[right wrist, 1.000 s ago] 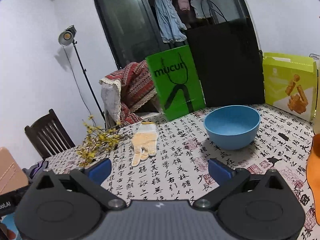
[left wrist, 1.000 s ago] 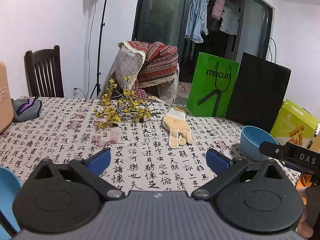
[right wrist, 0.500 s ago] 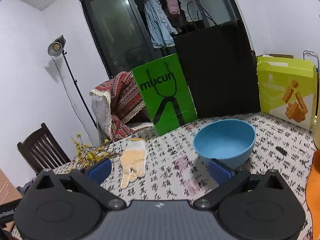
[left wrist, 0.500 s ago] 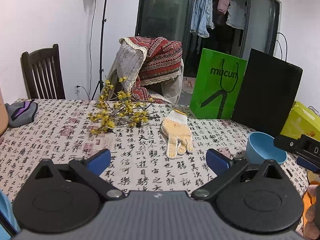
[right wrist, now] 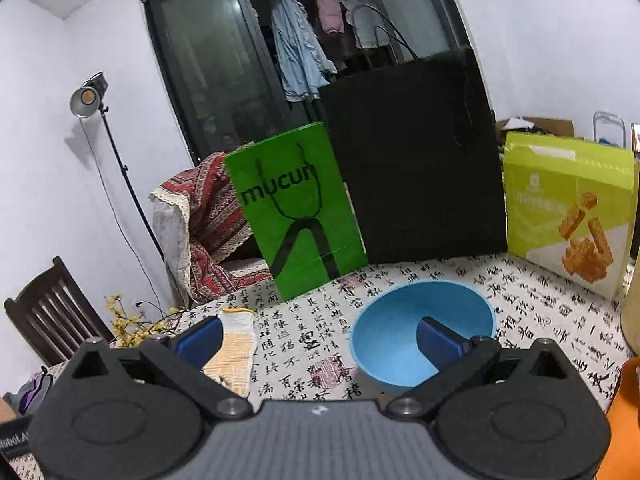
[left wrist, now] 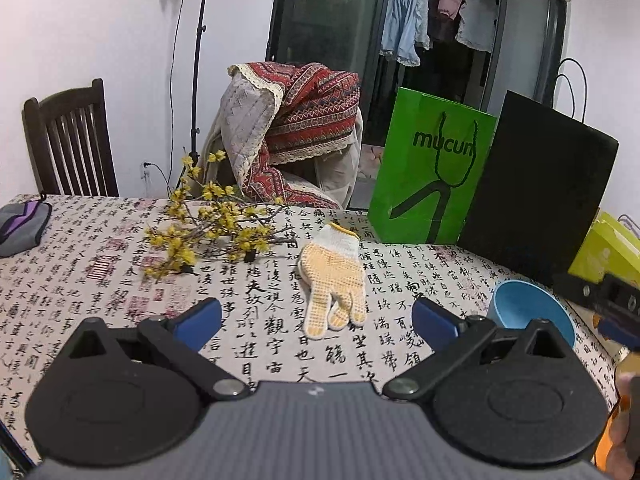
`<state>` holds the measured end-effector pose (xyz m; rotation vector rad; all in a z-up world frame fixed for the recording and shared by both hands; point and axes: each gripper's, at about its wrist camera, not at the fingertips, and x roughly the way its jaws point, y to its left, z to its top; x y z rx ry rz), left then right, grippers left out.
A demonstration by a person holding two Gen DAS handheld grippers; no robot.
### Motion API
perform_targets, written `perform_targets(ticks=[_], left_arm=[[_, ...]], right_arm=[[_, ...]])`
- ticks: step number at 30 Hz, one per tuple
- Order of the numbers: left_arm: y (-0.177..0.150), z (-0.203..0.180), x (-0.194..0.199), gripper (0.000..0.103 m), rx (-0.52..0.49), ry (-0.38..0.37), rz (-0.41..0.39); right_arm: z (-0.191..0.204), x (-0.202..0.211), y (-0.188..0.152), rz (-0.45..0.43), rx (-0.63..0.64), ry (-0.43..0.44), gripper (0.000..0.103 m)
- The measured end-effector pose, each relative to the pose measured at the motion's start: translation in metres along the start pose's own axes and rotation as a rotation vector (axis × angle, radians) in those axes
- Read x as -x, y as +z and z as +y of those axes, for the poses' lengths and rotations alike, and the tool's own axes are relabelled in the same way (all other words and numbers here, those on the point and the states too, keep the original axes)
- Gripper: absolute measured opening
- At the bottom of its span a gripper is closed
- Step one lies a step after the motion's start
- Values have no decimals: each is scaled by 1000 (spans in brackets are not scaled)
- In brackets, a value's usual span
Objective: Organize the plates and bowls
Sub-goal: 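Move both open grippers across the table to the last blue bowl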
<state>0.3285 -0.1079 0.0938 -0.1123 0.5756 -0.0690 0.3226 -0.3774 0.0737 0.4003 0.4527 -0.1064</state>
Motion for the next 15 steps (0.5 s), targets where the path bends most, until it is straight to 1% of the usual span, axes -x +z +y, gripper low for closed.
perform_targets(ticks=[7, 11, 15], left_arm=[[2, -20, -18, 103, 18, 0, 13], [1, -34, -23, 103, 4, 4, 18], [-2, -48, -30, 103, -3, -17, 26]], right_arm=[[-28, -6, 0, 2, -71, 19, 103], [-44, -8, 1, -6, -112, 10, 103], [-61, -13, -1, -3, -161, 23, 103]])
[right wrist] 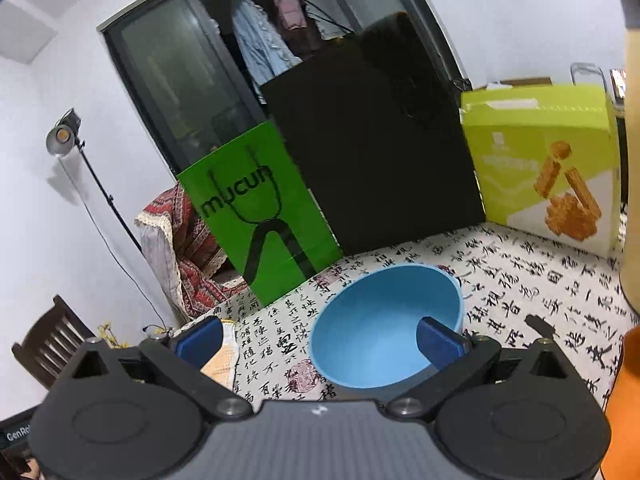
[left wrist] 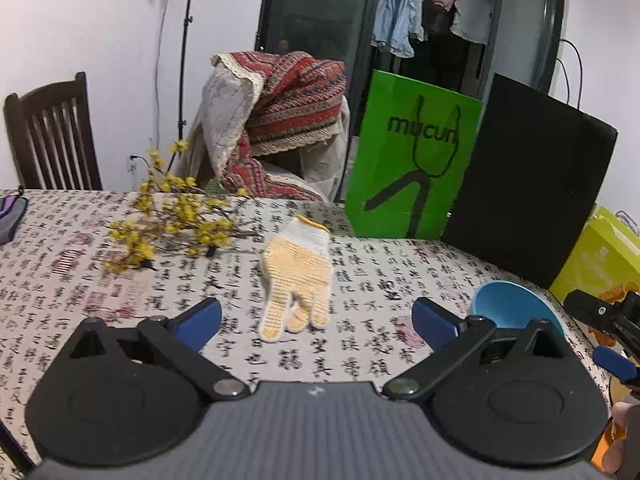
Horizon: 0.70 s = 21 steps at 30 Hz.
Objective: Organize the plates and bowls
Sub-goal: 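Move both open grippers across the table to the last blue bowl, then position both open grippers around the rim of the last blue bowl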
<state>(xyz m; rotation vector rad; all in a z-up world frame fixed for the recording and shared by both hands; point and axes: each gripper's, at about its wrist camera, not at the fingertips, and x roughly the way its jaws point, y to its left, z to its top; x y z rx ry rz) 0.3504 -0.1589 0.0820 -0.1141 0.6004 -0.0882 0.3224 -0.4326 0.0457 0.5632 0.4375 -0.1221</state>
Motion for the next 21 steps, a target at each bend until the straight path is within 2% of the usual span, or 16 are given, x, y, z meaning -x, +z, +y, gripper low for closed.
perform_targets(ticks=[4, 11, 21], left_arm=[[-3, -11, -13, 103, 7, -44, 42], [-7, -35, -25, 103, -14, -57, 53], [-10, -64, -44, 103, -24, -52, 74]], right_arm=[[-16, -3, 3, -18, -40, 6, 103], [-37, -12, 5, -62, -88, -44, 103], [-63, -28, 5, -55, -180, -74, 103]])
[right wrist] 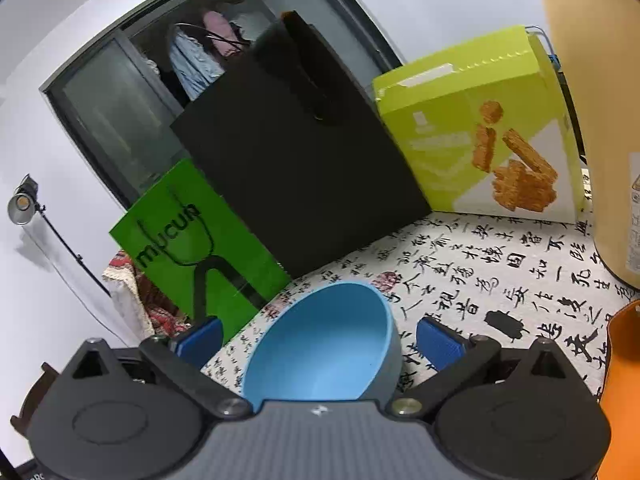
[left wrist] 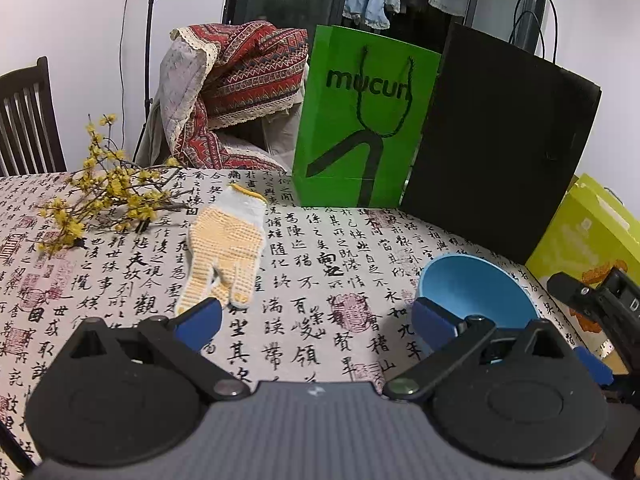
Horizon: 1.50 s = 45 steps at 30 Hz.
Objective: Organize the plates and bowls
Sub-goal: 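Position both open grippers around the rim of the last blue bowl, then close both grippers on the rim of the last blue bowl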
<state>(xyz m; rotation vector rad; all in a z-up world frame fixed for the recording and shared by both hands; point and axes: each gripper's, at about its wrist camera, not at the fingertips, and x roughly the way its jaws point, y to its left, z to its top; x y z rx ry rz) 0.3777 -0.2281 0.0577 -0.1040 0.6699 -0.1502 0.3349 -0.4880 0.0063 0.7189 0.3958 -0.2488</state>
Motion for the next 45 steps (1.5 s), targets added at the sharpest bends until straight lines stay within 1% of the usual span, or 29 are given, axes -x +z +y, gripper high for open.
perform_targets(ticks=[5, 9, 12, 17, 19, 21, 22, 26, 27, 31, 32, 35, 37, 39, 40, 42, 43, 45], left_arm=[[-4, -13, -10, 103, 25, -43, 12], [-8, -31, -24, 103, 10, -33, 35], [-8, -44, -30, 103, -12, -26, 37], [-7, -58, -45, 103, -15, -11, 53], [-8, -60, -51, 101, -18, -4, 53], [-7, -63, -58, 98, -13, 0, 62], [-7, -64, -62, 96, -11, 4, 67], [-7, -66, -75, 94, 6, 18, 82], [-7, -66, -78, 91, 9, 18, 89], [-7, -70, -88, 83, 4, 38, 108], [-7, -71, -90, 82, 4, 39, 111], [-7, -75, -95, 76, 1, 46, 122], [-6, -78, -98, 72, -8, 48, 129], [-7, -82, -100, 70, -18, 39, 135], [-7, -83, -101, 65, -22, 35, 139], [-8, -87, -103, 58, -30, 34, 150], [-8, -89, -104, 54, -33, 31, 155], [-9, -93, -105, 50, -39, 31, 166]], right_arm=[[-7, -10, -1, 5, -6, -30, 103], [-14, -20, -2, 29, -16, -51, 102], [-21, -27, -3, 46, -31, -56, 102], [-30, -38, -4, 56, -55, -61, 101], [-33, -41, -5, 65, -63, -65, 98], [-33, -44, -5, 67, -58, -67, 97], [-32, -45, -6, 65, -52, -74, 95], [-32, -51, -7, 69, -39, -107, 92], [-33, -53, -7, 77, -41, -112, 91], [-34, -61, -10, 114, -54, -116, 81], [-34, -63, -11, 118, -52, -119, 80], [-32, -67, -14, 127, -43, -125, 72], [-32, -69, -15, 136, -43, -119, 58], [-32, -72, -16, 149, -47, -119, 50], [-32, -74, -17, 153, -49, -123, 47], [-32, -75, -18, 161, -50, -124, 44], [-33, -76, -18, 165, -54, -120, 44], [-34, -76, -18, 175, -65, -111, 43]])
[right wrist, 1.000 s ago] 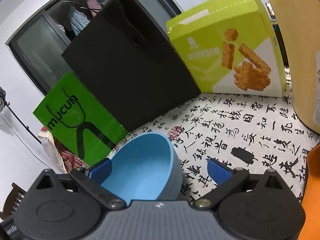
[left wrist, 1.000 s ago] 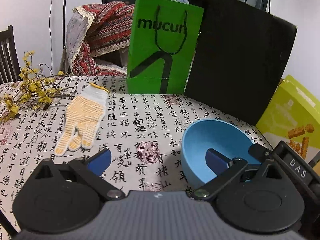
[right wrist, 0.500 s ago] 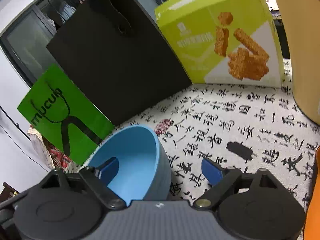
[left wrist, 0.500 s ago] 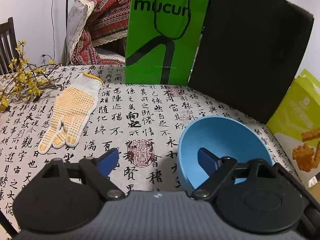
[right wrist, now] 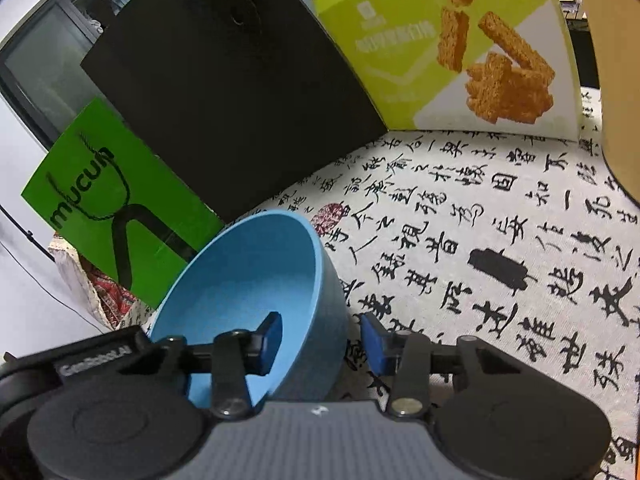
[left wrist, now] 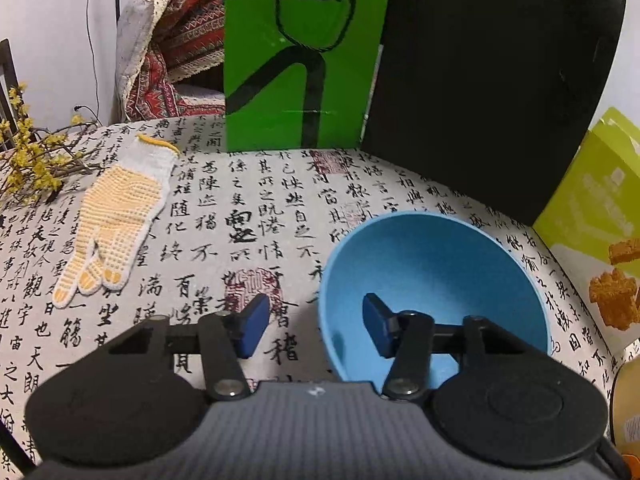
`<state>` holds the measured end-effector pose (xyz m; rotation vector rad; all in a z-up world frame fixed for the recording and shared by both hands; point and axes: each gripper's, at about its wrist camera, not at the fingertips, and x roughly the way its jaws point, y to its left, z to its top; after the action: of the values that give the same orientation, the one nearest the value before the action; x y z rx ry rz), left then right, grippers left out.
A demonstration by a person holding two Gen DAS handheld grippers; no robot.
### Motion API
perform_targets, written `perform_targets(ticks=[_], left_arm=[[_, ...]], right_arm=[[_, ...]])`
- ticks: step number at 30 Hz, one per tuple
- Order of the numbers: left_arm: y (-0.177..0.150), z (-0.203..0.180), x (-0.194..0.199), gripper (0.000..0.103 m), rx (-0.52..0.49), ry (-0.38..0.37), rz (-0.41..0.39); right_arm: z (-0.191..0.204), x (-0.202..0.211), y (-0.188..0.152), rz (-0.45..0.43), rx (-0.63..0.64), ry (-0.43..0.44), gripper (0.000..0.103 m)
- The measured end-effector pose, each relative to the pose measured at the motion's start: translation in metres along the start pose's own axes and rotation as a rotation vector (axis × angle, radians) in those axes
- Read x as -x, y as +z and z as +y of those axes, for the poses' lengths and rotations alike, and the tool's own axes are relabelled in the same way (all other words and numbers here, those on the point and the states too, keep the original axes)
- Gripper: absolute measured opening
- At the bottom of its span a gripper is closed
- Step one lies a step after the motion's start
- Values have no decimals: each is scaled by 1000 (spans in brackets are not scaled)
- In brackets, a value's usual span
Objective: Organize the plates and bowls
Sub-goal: 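Close both grippers on the rim of the last blue bowl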
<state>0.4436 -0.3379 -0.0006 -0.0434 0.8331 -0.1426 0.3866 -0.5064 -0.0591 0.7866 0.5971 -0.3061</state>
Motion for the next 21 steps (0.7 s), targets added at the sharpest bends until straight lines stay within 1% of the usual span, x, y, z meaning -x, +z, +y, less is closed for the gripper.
perform_targets(ticks=[1, 2, 4, 5, 6, 7, 9, 11, 12, 14, 16, 21], left_arm=[[0, -2, -1, 45, -5, 1, 3], [0, -4, -1, 43, -12, 3, 3], [-2, -7, -1, 38, -21, 3, 2], [-2, -8, -2, 38, -21, 2, 3], [-2, -9, -2, 34, -19, 2, 5], [-2, -10, -3, 27, -20, 1, 6], [-1, -10, -4, 22, -18, 11, 8], [0, -9, -4, 21, -12, 21, 6], [0, -8, -3, 19, -11, 24, 4], [1, -7, -3, 16, -14, 30, -1], [1, -7, -1, 15, -19, 39, -8], [0, -4, 2, 14, -31, 52, -18]], right_arm=[[0, 0, 0, 2, -4, 5, 43], [-1, -1, 0, 5, -6, 7, 43], [0, -1, 0, 7, -6, 4, 37], [0, -2, -1, 10, -5, 4, 35], [1, -3, -1, 14, -5, 5, 32], [1, -4, -1, 18, -5, 1, 30], [1, -4, -1, 19, -7, -3, 27], [0, -3, -1, 21, -15, -6, 22], [0, -3, -1, 20, -19, -9, 20], [-1, -4, -1, 23, -25, -13, 19], [-1, -4, -1, 28, -26, -15, 14], [0, -4, -2, 47, -30, -6, 14]])
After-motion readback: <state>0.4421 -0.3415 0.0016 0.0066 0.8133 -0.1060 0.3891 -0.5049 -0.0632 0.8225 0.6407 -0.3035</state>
